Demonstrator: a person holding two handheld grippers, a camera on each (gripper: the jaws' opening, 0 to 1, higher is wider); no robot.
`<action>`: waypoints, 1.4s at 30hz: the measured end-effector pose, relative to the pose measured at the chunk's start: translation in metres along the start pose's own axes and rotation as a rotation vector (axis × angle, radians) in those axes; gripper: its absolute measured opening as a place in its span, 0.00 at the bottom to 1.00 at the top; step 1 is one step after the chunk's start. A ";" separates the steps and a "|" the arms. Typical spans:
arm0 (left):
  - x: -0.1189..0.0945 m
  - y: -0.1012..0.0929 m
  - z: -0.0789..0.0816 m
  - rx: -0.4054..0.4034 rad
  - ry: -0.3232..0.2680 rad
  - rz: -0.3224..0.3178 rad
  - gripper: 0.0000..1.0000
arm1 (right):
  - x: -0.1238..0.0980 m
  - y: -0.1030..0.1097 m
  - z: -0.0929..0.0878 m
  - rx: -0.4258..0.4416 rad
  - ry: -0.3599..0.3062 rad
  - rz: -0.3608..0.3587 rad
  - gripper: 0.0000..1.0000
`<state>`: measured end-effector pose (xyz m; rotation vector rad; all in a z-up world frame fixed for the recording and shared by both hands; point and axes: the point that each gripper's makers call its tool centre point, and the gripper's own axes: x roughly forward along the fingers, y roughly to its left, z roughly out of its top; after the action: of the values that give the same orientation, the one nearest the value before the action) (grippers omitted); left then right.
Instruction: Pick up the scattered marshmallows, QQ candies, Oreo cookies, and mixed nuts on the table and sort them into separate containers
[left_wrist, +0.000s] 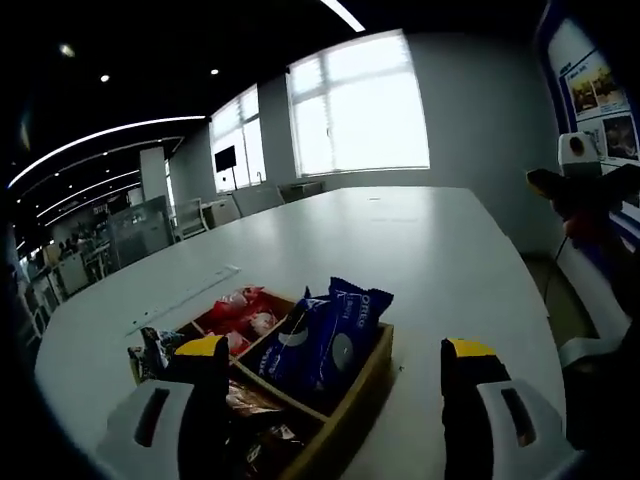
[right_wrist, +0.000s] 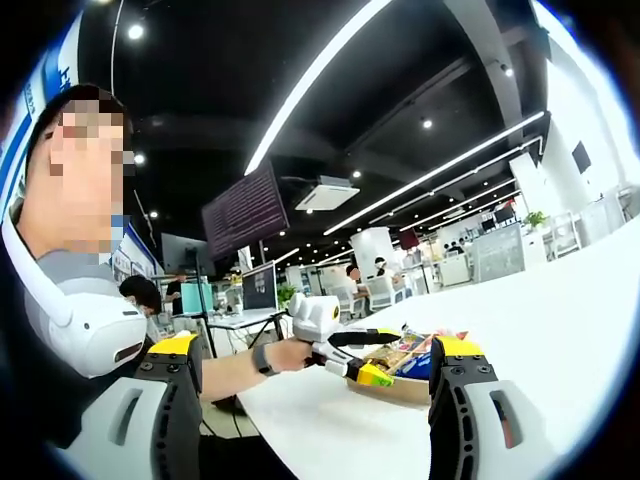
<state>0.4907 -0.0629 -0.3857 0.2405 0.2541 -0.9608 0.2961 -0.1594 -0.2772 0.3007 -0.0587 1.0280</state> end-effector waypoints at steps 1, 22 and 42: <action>0.001 -0.002 0.000 -0.006 0.002 -0.011 0.96 | 0.000 0.000 0.000 -0.001 0.000 0.001 0.90; -0.041 0.006 -0.007 0.027 -0.004 0.081 0.97 | -0.001 -0.003 -0.003 0.004 0.003 -0.001 0.90; -0.099 0.021 -0.041 -0.024 0.017 0.157 0.97 | 0.001 -0.013 -0.013 -0.002 0.040 -0.031 0.90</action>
<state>0.4500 0.0383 -0.3908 0.2435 0.2585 -0.8004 0.3064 -0.1612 -0.2927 0.2788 -0.0188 1.0025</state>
